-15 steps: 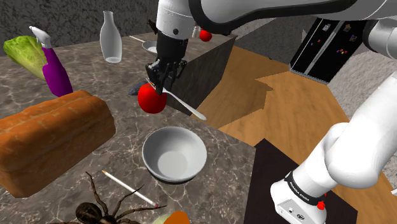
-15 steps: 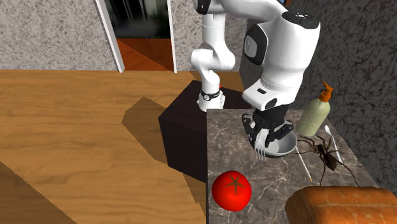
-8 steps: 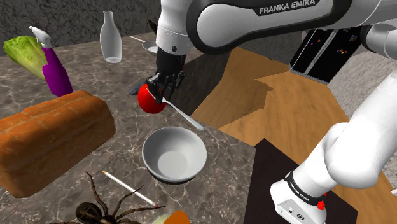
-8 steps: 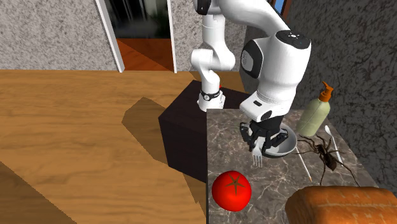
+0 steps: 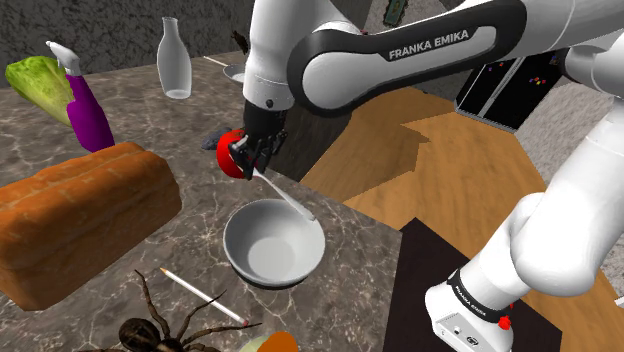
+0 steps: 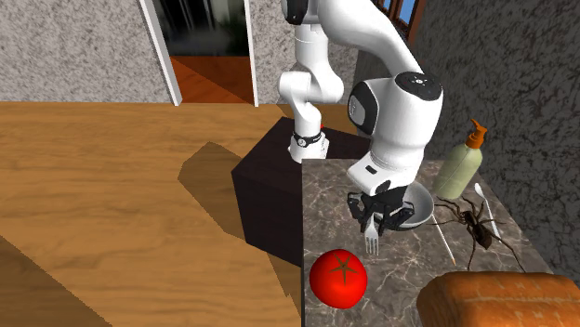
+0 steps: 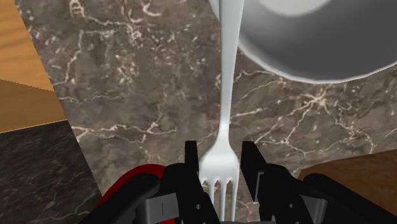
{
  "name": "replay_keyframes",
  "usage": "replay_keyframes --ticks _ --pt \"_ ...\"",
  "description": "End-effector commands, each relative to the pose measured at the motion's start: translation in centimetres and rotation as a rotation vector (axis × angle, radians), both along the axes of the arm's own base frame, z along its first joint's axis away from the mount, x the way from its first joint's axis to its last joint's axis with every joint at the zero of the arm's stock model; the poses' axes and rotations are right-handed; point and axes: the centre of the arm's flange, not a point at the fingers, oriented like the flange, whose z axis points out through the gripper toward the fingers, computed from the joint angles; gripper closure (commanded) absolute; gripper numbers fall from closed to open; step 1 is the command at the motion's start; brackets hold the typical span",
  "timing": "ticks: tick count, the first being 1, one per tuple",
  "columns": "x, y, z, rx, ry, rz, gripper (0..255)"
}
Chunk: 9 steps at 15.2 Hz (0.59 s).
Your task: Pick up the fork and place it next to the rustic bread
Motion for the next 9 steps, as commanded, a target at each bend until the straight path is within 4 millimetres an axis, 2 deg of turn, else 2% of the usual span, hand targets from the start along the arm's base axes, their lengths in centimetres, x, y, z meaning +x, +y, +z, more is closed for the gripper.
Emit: replay_keyframes --ticks 1,9 --pt "0.0 0.0 -1.1 0.0 0.0 0.0 255" --pt "0.0 0.0 -5.3 0.0 0.0 0.0 255"
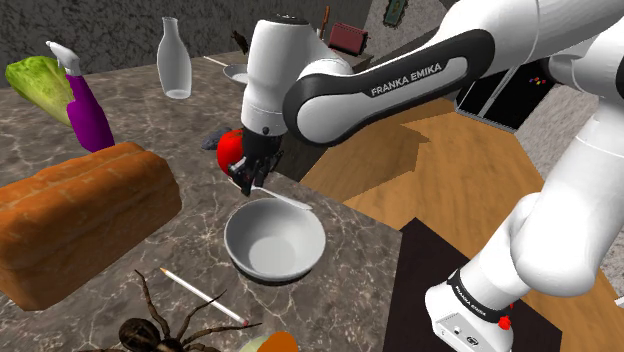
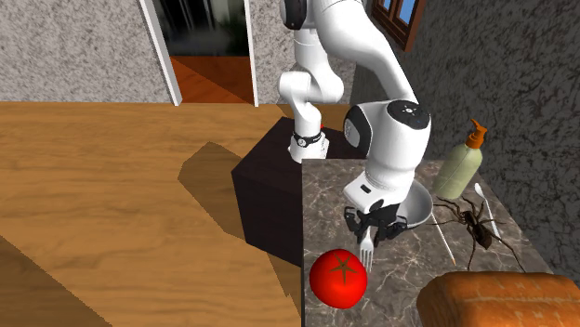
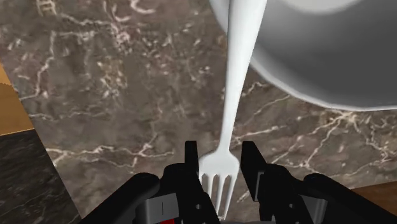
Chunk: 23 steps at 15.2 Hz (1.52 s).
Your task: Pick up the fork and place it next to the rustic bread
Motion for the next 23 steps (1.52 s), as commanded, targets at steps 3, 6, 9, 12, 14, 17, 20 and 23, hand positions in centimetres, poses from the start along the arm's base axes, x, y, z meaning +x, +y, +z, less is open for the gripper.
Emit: replay_keyframes --ticks 3,6,9,12,14,17,20,23 --pt "-0.1 0.0 -2.0 0.0 0.0 0.0 255" --pt "-0.1 0.0 -3.6 0.0 0.0 0.0 255" --pt "-0.1 0.0 -3.9 0.0 0.0 0.0 255" --pt "-0.1 0.0 -3.9 0.0 0.0 0.0 255" --pt "-0.1 0.0 -3.9 0.0 0.0 0.0 255" --pt "-0.2 -0.1 -4.0 0.0 0.0 0.0 0" --pt "-0.1 0.0 -3.9 0.0 0.0 0.0 0" --pt "-0.4 -0.1 0.0 0.0 0.0 0.0 0"
